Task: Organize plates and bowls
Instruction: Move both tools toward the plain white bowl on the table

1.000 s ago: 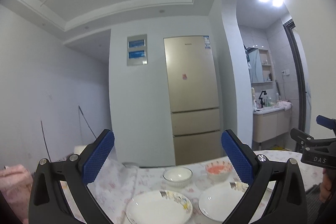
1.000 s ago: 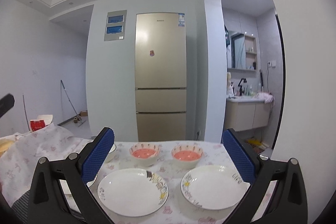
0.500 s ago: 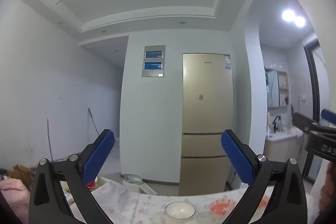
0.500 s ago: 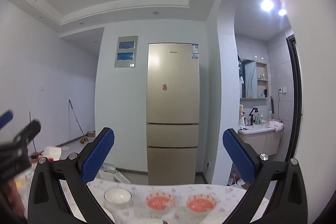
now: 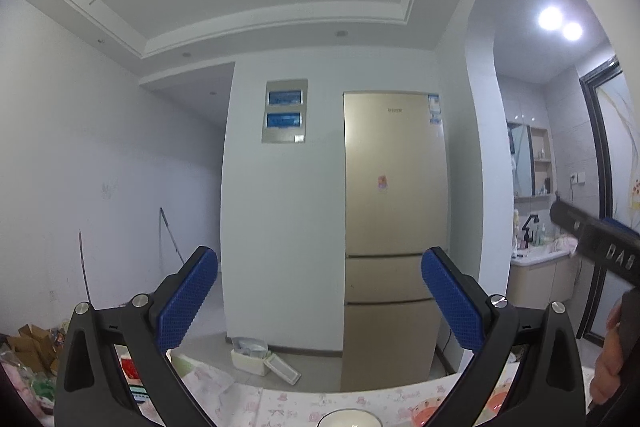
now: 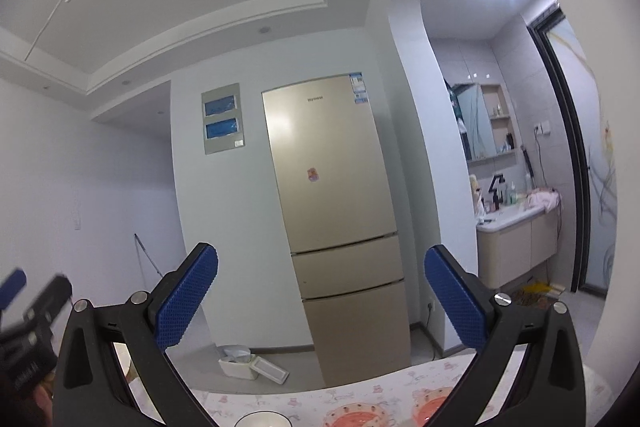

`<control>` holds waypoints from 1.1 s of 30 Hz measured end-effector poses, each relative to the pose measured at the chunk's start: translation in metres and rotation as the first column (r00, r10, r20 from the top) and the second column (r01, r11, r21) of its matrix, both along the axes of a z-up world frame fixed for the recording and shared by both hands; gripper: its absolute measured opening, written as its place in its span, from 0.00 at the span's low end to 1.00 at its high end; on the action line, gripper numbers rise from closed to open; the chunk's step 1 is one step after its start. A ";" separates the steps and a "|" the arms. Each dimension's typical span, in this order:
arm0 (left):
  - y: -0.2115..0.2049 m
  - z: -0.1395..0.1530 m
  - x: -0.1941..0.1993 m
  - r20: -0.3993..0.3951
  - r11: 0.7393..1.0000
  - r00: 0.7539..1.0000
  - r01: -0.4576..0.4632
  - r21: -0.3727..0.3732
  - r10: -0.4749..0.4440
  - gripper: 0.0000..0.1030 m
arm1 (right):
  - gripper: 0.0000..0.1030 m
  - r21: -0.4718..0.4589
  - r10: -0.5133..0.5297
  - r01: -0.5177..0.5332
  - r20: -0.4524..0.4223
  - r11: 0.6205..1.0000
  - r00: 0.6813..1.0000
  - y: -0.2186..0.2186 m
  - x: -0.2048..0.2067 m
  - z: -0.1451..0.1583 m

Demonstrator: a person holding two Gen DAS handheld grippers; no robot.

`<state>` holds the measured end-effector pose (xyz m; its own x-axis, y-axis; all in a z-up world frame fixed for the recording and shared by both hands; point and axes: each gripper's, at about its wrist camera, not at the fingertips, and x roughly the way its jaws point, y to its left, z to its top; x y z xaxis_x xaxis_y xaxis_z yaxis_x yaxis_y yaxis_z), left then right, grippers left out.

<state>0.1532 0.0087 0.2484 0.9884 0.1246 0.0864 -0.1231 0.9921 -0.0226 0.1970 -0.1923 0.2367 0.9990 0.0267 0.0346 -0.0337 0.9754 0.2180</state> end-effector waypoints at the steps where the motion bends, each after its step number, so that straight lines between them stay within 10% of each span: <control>1: 0.001 -0.007 0.008 -0.015 1.000 1.000 0.003 0.002 -0.003 1.00 | 1.00 0.000 0.005 -0.005 -0.007 1.000 1.000 0.002 0.005 -0.006; 16: 0.008 -0.069 0.095 -0.208 0.998 0.977 -0.056 -0.016 0.052 1.00 | 1.00 0.068 0.100 -0.087 -0.222 0.994 0.970 -0.005 0.092 -0.094; 20: 0.022 -0.093 0.139 -0.297 0.987 0.943 -0.161 -0.021 0.148 1.00 | 1.00 0.108 0.209 -0.182 -0.351 0.977 0.913 0.001 0.135 -0.123; 33: 0.045 -0.176 0.228 -0.604 0.991 0.796 -0.051 -0.123 -0.034 1.00 | 0.89 0.143 0.316 -0.288 -0.586 0.947 0.747 0.042 0.191 -0.194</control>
